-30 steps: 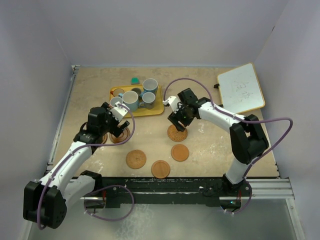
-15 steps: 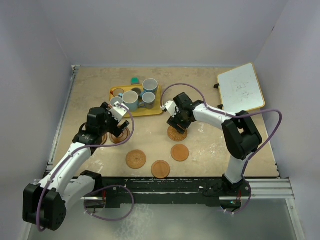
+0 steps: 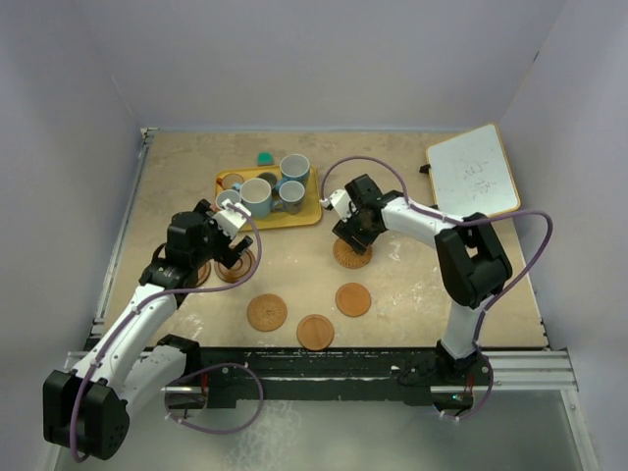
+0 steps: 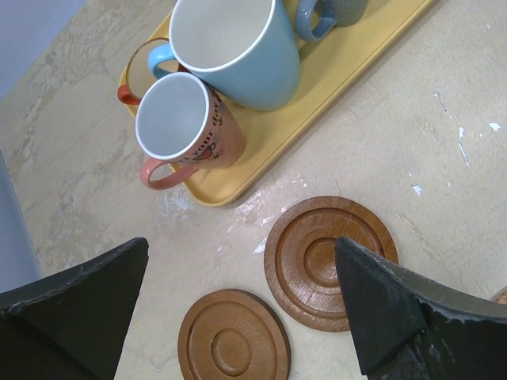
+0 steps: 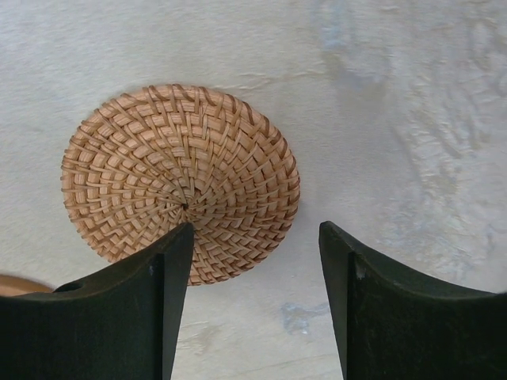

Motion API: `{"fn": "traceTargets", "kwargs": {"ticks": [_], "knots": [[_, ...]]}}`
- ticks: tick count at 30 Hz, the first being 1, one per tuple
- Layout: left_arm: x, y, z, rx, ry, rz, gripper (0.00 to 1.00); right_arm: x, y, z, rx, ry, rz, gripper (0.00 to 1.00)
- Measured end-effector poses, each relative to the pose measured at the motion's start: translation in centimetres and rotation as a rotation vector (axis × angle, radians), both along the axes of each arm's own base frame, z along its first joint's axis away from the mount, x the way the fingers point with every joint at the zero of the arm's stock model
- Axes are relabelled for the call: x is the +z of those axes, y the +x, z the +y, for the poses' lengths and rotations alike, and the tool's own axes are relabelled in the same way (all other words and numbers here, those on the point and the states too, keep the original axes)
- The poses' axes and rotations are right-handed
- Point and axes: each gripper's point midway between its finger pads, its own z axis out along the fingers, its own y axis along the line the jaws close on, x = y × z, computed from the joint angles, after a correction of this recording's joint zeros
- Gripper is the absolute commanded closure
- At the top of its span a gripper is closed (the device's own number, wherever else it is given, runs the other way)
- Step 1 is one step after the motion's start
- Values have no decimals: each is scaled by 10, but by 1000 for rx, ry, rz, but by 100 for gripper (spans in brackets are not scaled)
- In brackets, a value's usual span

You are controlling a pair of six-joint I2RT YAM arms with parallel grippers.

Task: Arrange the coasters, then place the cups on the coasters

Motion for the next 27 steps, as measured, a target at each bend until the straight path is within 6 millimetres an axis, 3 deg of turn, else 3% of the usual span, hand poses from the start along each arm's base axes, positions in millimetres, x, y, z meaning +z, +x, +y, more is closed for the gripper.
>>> {"fn": "traceTargets", "kwargs": {"ticks": [11,17,22,27], "knots": [[-4,-1,1,-4,8,7,3,3,51,-25,-128,-16,-22,34],[-7,-3,-3,-36,13,15,3,3,74,-21,-163,-8,-12,33],[-15,-6,-5,-66,31,48,3,6,86,-15,-176,4,-20,31],[-28,-12,-3,-85,66,102,0,18,79,-14,-172,23,-14,30]]}}
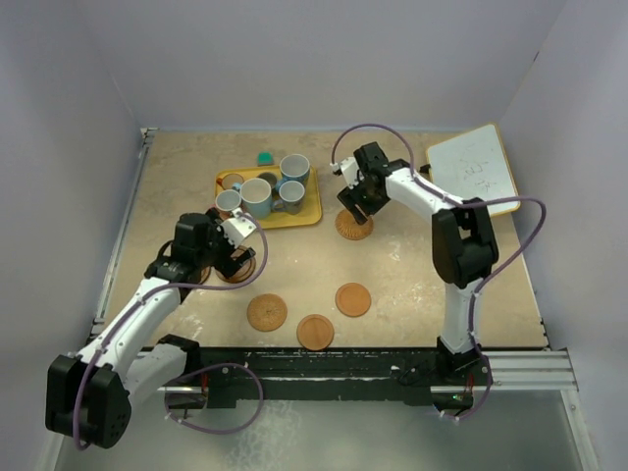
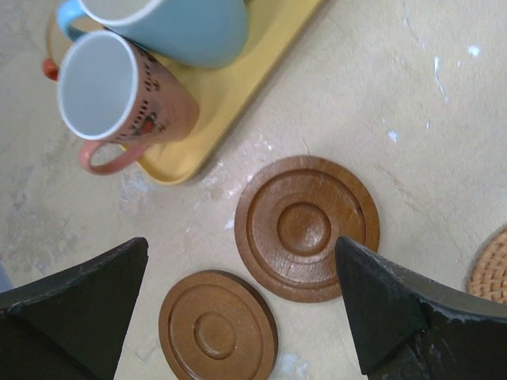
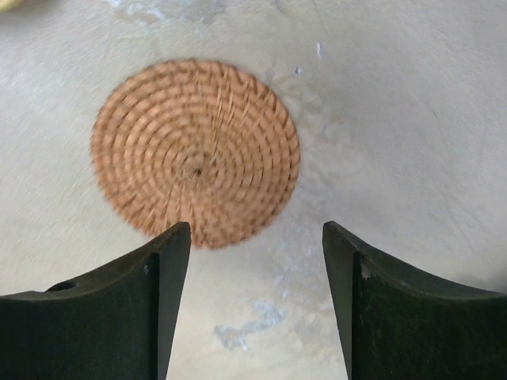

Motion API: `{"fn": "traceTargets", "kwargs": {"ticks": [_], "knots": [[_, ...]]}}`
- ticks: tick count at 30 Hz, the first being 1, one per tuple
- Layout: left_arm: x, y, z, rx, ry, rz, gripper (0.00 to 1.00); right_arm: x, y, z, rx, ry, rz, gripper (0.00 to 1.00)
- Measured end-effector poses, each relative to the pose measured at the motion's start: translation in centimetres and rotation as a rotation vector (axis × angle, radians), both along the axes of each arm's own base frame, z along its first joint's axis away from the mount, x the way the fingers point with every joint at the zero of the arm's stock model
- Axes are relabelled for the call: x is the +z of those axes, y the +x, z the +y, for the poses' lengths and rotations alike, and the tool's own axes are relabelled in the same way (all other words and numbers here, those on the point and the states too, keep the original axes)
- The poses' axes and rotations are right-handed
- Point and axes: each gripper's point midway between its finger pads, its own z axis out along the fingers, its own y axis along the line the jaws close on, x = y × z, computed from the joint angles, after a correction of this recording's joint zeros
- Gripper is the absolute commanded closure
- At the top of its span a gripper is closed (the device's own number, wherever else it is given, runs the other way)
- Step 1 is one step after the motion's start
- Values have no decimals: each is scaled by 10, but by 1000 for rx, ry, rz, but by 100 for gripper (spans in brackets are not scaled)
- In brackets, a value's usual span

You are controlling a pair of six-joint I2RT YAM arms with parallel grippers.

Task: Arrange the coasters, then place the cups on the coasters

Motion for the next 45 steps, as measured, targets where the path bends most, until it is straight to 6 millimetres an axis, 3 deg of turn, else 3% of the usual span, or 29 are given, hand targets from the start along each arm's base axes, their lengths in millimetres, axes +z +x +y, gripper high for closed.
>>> {"fn": "traceTargets", "kwargs": {"ticks": [3,6,11,18,24,30,36,45], "knots": [[-16,-4,2,-21,44,64,2,27,-10,0,9,33,-28,30],[-33,-14,2,-81,90,129,2,67,-24,1,26,91,-82,29],[-47,-36,-17,-251,118,213,2,119,-57,2,44,201,-142,29],[-73,-71,-62,-526,166,315,2,130,-106,-20,8,240,-154,26],[-94,-80,-81,-645,226,381,2,137,-112,-60,-103,275,-196,26],[-94,-68,-109,-722,248,349,2,153,-107,-98,-217,320,-259,26],[-95,-48,-143,-757,240,334,2,167,-109,-113,-258,355,-309,26],[-87,20,-220,-725,181,215,2,167,-108,-125,-295,357,-315,26]]}}
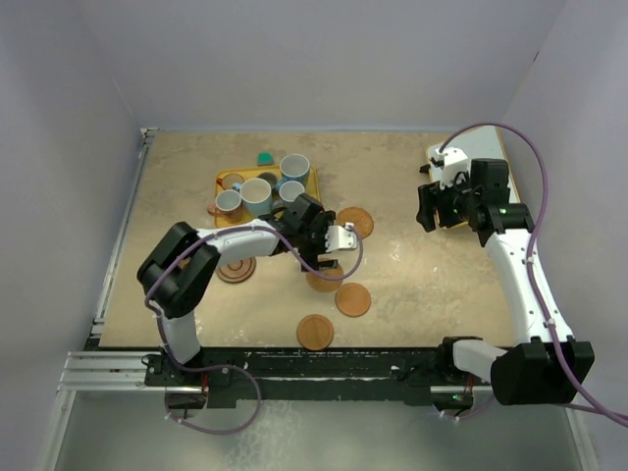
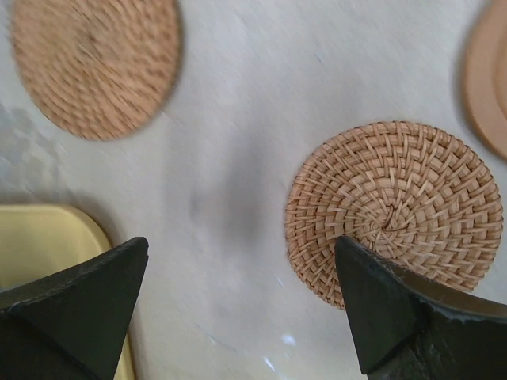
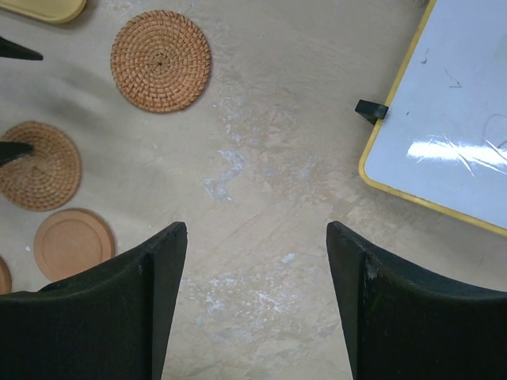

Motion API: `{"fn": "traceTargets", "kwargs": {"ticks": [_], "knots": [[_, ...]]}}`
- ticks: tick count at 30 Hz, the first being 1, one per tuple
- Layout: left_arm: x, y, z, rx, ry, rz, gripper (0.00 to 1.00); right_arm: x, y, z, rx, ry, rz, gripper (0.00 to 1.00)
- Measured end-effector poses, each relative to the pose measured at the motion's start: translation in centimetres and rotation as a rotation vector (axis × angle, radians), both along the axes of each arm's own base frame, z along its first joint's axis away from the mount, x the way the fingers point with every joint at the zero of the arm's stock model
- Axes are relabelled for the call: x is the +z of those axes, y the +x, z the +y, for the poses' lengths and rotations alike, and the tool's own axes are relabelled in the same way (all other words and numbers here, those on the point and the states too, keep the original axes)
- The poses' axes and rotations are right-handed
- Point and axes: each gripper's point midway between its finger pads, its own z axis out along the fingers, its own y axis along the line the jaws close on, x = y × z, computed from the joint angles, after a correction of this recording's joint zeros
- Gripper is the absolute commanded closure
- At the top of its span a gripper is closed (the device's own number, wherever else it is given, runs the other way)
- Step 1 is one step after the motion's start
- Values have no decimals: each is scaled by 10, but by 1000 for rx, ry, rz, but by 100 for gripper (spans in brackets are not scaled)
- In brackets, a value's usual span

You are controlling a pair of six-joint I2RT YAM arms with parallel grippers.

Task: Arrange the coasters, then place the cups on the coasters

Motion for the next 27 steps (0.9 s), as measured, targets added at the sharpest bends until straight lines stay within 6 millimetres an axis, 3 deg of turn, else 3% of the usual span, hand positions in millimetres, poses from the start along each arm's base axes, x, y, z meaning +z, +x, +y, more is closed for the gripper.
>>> {"fn": "traceTargets", "kwargs": {"ticks": [6,19,27], "knots": [[7,40,-57,44,-65,-89,2,0,1,-4,-15,-2,-1,26],[14,82,-157,117,-190,-148,1,7,1,-15,-59,-9,-28,26],[12,105,-186,185,-239,-113,0,10,1,-18,-75,-18,-42,26]]}}
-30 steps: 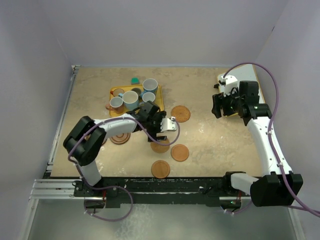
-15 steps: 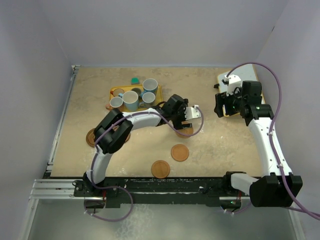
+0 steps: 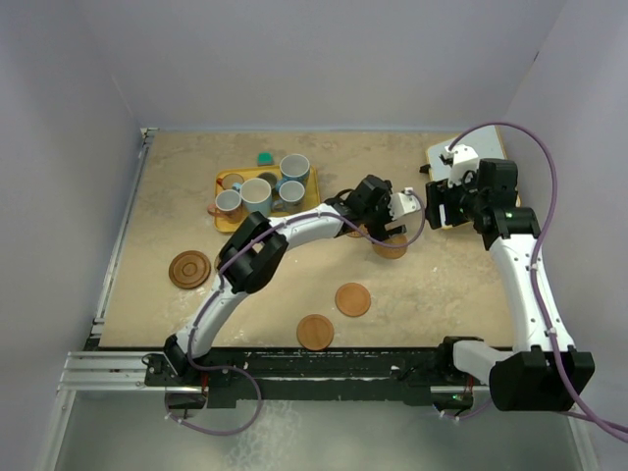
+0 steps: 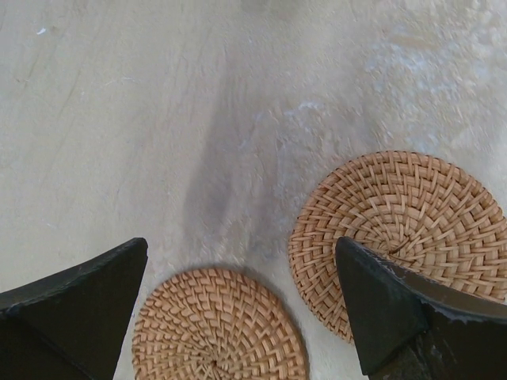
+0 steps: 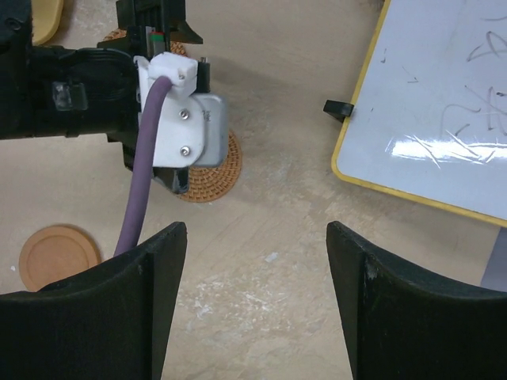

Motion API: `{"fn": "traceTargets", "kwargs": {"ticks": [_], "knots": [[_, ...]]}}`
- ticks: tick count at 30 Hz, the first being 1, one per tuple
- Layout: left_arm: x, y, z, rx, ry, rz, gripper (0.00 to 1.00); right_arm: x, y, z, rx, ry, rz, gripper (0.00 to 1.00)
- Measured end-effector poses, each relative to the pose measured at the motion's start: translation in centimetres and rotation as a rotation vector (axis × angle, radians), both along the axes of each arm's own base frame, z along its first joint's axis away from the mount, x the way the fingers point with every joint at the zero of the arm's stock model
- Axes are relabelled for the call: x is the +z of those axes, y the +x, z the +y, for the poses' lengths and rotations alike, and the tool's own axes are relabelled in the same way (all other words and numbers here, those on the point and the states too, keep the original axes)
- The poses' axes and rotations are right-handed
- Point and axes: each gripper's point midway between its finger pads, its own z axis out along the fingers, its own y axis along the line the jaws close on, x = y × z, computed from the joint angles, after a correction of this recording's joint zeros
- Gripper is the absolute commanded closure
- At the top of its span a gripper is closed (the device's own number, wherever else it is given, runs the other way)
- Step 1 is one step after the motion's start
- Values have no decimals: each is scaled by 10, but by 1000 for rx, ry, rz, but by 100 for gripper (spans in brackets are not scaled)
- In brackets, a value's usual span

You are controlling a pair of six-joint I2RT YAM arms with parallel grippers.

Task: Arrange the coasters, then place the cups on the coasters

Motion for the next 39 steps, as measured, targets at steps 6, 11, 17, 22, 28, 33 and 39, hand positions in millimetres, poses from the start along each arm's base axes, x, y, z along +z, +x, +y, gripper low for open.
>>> {"fn": "traceTargets", "kwargs": {"ticks": [6,11,17,22,28,33,39], "knots": [[-1,22,-4,63,-41,30,0,6,-1,-1,-8,2,-22,26],[-1,41,4,106,-60,36,0,7,-1,-3,-13,2,-27,26],[0,55,16,136,-63,36,0,8,-1,-3,-13,2,-28,26],[-1,58,15,153,-66,49,0,8,-1,-3,-13,2,-28,26],[-2,69,12,181,-86,44,0,7,-1,-3,-13,3,-27,26],[-1,76,14,202,-97,44,0,8,-1,-2,-10,5,-27,26],[-1,73,13,195,-108,73,1,8,-1,-1,-6,8,-28,26]]}}
